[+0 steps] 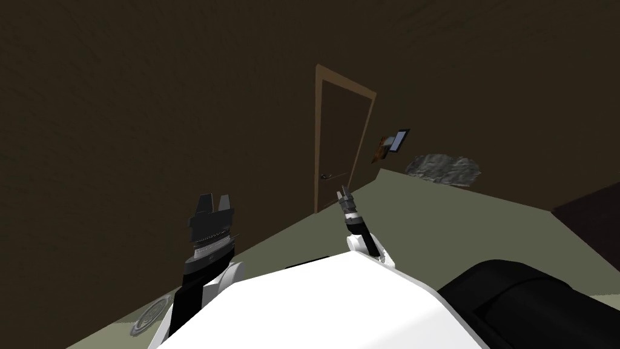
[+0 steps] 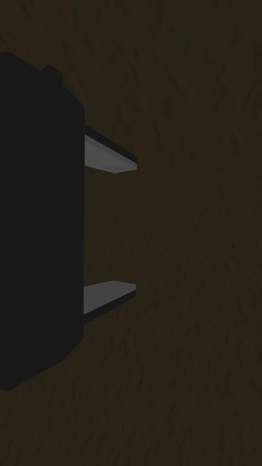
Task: Pull the door open
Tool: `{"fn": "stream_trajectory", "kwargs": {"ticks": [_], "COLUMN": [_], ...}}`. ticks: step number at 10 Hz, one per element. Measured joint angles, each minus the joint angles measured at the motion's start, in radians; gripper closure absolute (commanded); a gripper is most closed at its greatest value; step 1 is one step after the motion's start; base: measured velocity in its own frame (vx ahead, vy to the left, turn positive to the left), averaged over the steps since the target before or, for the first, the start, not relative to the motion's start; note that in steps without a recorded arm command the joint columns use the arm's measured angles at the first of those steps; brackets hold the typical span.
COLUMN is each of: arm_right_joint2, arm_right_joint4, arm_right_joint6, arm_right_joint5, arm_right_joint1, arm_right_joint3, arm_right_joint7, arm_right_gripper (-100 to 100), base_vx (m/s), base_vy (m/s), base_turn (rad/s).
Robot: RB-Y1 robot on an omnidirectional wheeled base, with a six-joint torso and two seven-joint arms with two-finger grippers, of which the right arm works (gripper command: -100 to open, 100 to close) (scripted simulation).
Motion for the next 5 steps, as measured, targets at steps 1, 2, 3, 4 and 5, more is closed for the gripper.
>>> {"fn": "stream_trajectory", "kwargs": {"ticks": [1,2,3,4,5], "arm_right_joint2": [-0.01,-0.017,-0.028,-0.039,-0.043], "arm_right_joint4": [0.031,0.06,0.095,0.129,0.147], "arm_right_joint6": [-0.002,-0.005,-0.021,-0.032,-0.034], "arm_right_joint5": [-0.003,-0.004,-0.006,-0.009,-0.009], "arm_right_joint1": [-0.014,-0.026,-0.03,-0.043,-0.046], "arm_right_joint3": [-0.004,-0.005,-0.006,-0.009,-0.009], "arm_right_joint7": [-0.007,-0.013,-0.022,-0.031,-0.035], "arm_right_gripper": [-100,-100,-100,-100,-100], "base_vx": [0.086,0.09,0.08,0.051,0.048], "base_vy": [-0.083,-0.079,-0.08,-0.057,-0.042], "base_turn": [0.127,0.118,0.128,0.054,0.108]}}
